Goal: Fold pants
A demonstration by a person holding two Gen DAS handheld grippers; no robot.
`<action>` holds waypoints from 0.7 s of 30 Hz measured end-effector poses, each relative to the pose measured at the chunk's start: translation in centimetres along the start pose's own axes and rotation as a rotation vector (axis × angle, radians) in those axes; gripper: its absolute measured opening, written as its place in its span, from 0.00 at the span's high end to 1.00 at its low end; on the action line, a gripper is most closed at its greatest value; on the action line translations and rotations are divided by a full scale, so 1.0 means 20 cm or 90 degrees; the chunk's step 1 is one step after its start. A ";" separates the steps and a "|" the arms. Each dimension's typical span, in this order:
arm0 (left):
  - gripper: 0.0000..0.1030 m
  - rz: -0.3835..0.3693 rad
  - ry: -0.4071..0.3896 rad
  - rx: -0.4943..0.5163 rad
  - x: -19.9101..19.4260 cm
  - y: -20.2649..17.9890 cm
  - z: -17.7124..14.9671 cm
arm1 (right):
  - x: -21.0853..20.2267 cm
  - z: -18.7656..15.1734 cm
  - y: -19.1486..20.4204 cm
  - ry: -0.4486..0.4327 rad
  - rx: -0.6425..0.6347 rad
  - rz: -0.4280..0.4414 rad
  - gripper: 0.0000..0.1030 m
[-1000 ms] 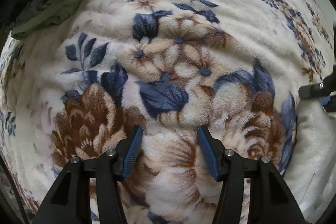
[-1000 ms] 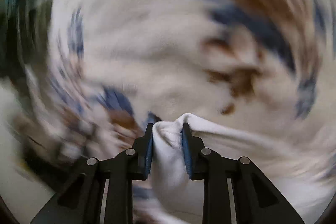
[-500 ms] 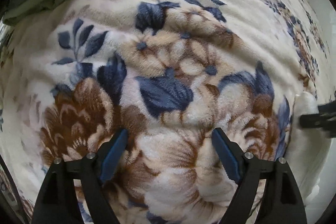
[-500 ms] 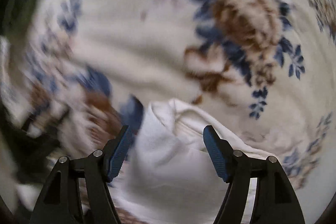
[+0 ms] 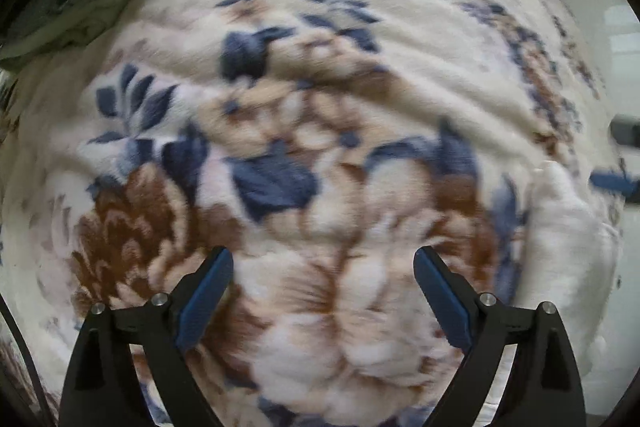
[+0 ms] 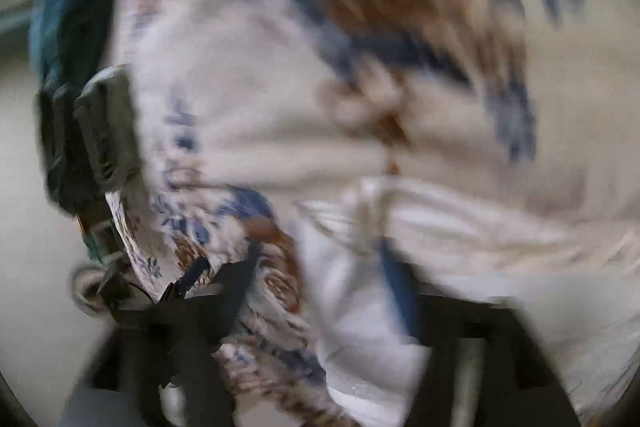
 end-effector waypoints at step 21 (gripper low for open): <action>0.10 -0.186 0.123 0.015 -0.04 -0.72 -0.37 | -0.26 -0.92 -1.47 -0.070 0.409 0.111 0.73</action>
Point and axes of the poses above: each gripper's, at about its wrist camera, not at the fingertips, and x roughly the way its jaws point, y to its left, z to its top, the point moved 6 cm from there along x, roughly the way its jaws point, and after that the axes turned 13 degrees about x, right-handed, at the moved point
